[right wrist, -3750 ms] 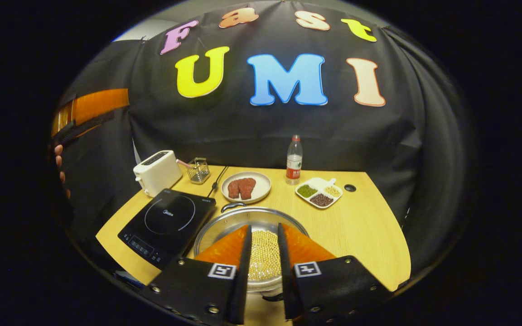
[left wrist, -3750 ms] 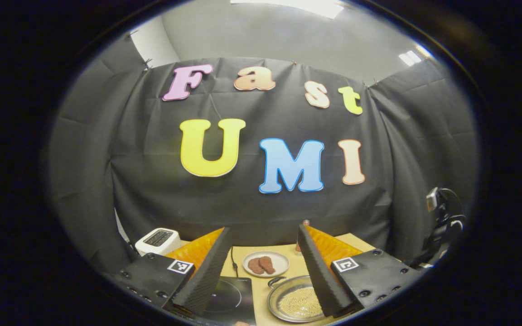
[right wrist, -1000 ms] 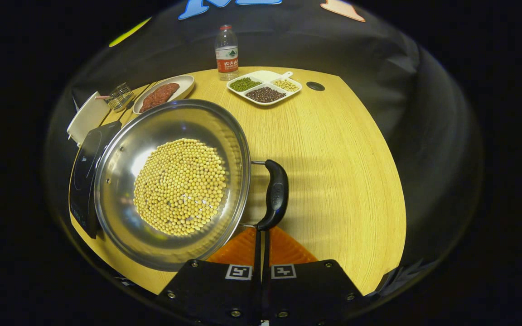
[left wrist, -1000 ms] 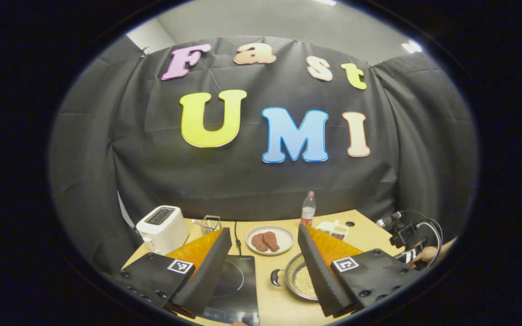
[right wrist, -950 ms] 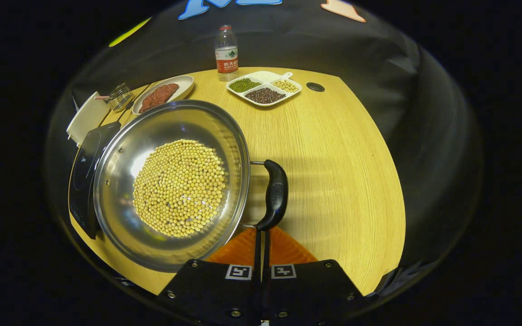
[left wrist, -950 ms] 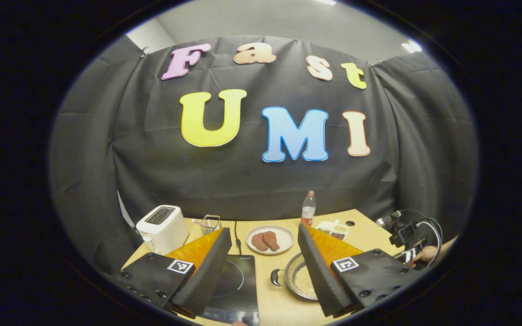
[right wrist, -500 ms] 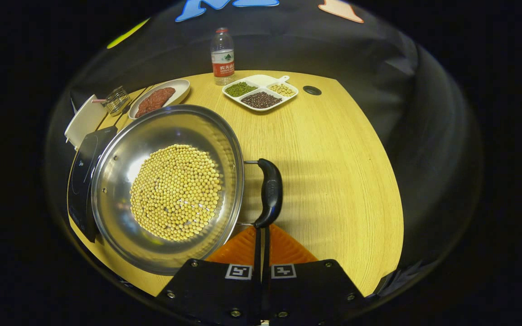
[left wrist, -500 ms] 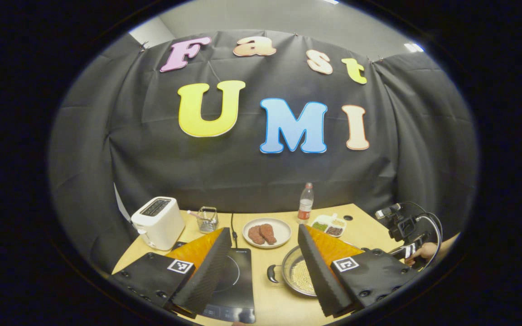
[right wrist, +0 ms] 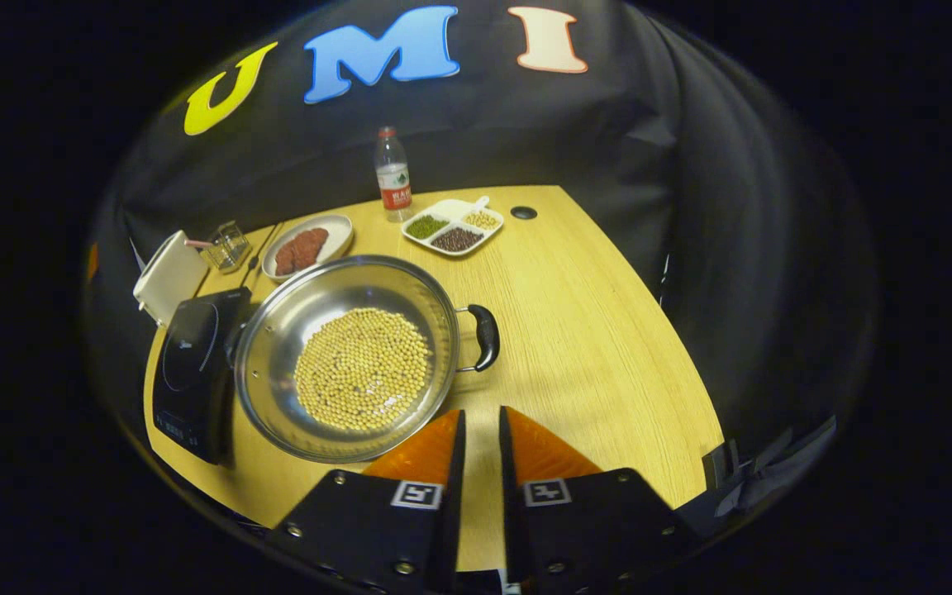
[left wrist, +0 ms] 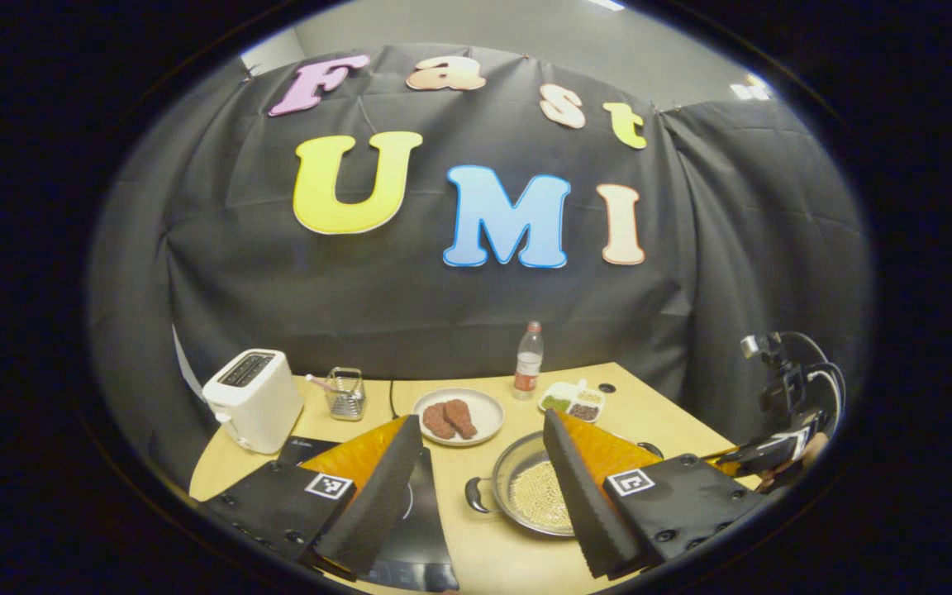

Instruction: First push the handle of the pot to place it horizontally, then grasp the pot with both hands and set it on the induction cooktop.

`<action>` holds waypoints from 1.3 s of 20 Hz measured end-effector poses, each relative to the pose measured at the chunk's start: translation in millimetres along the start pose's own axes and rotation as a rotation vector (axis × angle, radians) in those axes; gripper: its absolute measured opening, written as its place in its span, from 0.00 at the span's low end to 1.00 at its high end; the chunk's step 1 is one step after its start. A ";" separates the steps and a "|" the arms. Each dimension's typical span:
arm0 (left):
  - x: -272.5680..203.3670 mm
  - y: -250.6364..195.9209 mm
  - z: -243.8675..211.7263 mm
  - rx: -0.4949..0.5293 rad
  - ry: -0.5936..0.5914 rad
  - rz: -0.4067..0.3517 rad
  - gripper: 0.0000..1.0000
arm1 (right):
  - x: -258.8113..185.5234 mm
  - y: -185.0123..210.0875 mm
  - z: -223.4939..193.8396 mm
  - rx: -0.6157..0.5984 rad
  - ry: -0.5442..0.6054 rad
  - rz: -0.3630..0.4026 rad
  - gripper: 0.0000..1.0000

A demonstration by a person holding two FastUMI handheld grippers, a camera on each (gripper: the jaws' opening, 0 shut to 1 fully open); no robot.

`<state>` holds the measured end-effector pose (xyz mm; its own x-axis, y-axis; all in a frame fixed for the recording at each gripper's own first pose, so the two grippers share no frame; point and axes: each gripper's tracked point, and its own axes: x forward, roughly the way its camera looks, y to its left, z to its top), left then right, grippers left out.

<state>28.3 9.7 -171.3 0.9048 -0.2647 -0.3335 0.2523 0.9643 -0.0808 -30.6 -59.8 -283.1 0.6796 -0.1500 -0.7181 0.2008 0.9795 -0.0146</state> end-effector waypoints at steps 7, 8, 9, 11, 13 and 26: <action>32.5 -20.0 -53.2 -0.050 0.077 -0.012 0.99 | -15.5 15.9 27.2 -0.014 -0.172 -0.009 0.77; 40.3 -22.1 -61.1 -0.046 0.093 -0.003 0.94 | -12.0 18.6 31.7 -0.030 -0.190 -0.003 0.83; 49.9 -22.2 -71.0 -0.047 0.114 0.012 0.95 | -8.1 19.8 32.1 -0.043 -0.196 0.003 0.83; 65.8 -22.7 -88.6 -0.072 0.149 0.041 0.96 | 6.1 20.9 33.4 -0.055 -0.191 0.023 0.84; 82.8 -24.2 -102.6 -0.078 0.173 0.070 0.94 | 25.2 15.7 31.5 -0.061 -0.177 0.026 0.84; 138.4 -3.0 -225.0 0.004 0.406 0.178 0.99 | 118.1 -8.9 19.6 -0.055 -0.034 0.047 0.84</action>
<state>75.6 -27.4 -428.6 0.7262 -0.0683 -0.6841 0.1070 0.9942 0.0144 61.7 -88.8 -354.2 0.7110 -0.1074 -0.6950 0.1299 0.9913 -0.0204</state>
